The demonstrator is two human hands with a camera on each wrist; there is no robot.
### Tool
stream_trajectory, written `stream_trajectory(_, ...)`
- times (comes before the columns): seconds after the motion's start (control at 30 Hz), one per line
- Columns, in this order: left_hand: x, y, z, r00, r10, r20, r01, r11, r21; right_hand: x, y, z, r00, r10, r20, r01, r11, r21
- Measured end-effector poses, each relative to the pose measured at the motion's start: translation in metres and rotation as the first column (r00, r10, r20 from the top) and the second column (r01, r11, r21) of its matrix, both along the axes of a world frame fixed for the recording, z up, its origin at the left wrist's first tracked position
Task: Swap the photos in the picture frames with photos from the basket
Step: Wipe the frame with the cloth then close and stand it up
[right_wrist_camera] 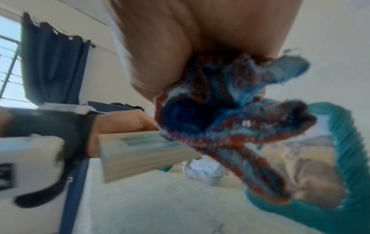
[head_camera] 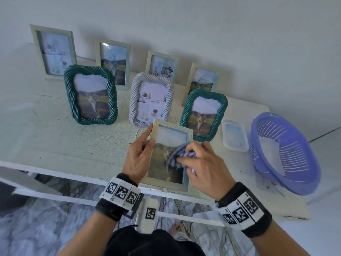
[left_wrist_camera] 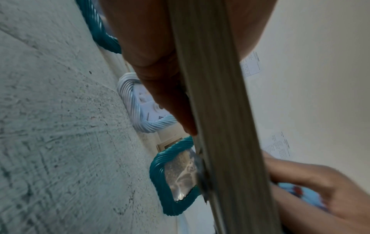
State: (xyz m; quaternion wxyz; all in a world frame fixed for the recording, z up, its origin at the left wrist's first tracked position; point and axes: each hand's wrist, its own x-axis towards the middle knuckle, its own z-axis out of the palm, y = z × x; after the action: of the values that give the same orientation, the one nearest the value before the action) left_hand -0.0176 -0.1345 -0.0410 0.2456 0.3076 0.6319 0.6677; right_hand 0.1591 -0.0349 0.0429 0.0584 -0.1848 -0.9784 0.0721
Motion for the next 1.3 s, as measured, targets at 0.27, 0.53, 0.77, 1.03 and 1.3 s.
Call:
stream_trajectory(0.27,-0.004,-0.003,-0.004,0.998,-0.028,0.057,0.027,0.999,0.02,0.007,-0.005,-0.001,0.999,0.042,0.014,-0.042,0.999,-0.025)
stream_trajectory(0.53,-0.001,-0.005,-0.017,0.988,-0.064,0.142,0.061,0.998,0.023,0.007,-0.009,0.001,0.997,0.062,0.042,-0.062,0.998,0.004)
stream_trajectory(0.77,0.008,-0.003,-0.013,0.976,-0.077,0.204,0.069,0.997,0.045,0.005,0.007,0.008,0.995,-0.096,0.018,0.094,0.993,0.068)
stream_trajectory(1.03,0.006,-0.005,-0.015,0.97,-0.044,0.239,0.033,0.998,0.05,0.024,-0.022,0.0,0.992,0.083,0.09,-0.08,0.996,-0.034)
stream_trajectory(1.3,0.018,-0.003,-0.007,0.954,-0.035,0.299,0.012,0.997,0.079,0.015,-0.047,-0.004,0.994,0.06,0.095,-0.05,0.994,-0.096)
